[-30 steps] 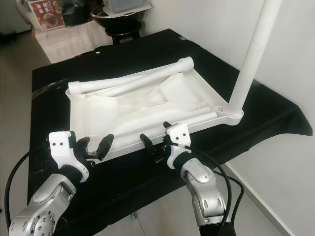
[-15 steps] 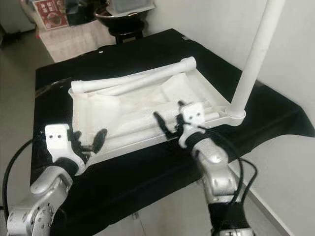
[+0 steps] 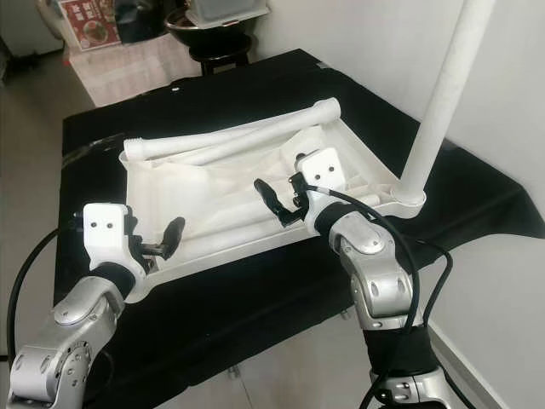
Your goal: Building children table
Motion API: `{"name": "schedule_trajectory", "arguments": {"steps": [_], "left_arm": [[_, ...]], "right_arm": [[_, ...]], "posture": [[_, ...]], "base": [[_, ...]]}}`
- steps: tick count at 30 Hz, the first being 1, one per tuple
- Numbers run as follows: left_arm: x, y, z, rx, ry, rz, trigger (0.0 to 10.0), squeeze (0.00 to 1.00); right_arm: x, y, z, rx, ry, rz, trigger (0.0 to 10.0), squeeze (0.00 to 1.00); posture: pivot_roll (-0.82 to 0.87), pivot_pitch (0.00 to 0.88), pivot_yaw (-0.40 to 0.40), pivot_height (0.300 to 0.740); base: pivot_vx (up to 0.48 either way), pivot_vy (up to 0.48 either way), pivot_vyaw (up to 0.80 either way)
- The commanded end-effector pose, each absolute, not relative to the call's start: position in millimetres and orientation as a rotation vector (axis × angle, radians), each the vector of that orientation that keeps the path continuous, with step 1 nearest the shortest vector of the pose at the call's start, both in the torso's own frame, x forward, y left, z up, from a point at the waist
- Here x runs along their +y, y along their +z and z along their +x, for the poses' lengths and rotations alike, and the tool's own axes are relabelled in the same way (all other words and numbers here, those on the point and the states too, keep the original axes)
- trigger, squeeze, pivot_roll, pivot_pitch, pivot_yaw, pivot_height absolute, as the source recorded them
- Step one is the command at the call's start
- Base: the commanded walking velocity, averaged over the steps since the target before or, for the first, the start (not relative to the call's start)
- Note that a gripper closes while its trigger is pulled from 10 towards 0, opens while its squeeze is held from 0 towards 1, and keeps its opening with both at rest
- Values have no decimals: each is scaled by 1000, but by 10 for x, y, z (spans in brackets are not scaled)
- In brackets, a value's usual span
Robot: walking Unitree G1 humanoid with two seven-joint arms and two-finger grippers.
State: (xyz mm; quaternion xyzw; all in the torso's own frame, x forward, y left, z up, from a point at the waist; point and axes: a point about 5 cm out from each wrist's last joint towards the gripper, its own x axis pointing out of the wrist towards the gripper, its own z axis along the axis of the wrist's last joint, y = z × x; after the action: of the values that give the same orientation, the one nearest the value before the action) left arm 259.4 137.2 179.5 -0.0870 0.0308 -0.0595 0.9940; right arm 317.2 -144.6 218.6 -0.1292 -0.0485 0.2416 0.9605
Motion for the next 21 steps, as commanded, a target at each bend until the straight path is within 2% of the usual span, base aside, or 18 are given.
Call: {"name": "schedule_trajectory", "arguments": {"steps": [1,11,12,16,21], "left_arm": [[1373,1780,2561,148,-166,-249,10000,0],[1446,1780,2569,262,-152,-416,10000,0],[1438,1739,2569,328,-157,-454,10000,0],[1352,1717,2553,396,-208,-512,10000,0],[1307,1758,2530,415,-236,-572,10000,0]], "right_arm": [[-1403,2120,3134,-36,507,-305,10000,0],[-1415,2048,3121,62,495,-358,10000,0],[-1422,2024,3135,71,485,-378,10000,0],[-1409,2036,3149,60,487,-409,10000,0],[-1404,2037,3155,66,486,-441,10000,0]], "posture": [[-120,86,90,740],[-113,79,90,740],[-100,78,93,740],[-99,79,91,740],[-94,83,85,740]], "base": [[0,0,0],[0,0,0],[0,0,0],[0,0,0],[0,0,0]]}}
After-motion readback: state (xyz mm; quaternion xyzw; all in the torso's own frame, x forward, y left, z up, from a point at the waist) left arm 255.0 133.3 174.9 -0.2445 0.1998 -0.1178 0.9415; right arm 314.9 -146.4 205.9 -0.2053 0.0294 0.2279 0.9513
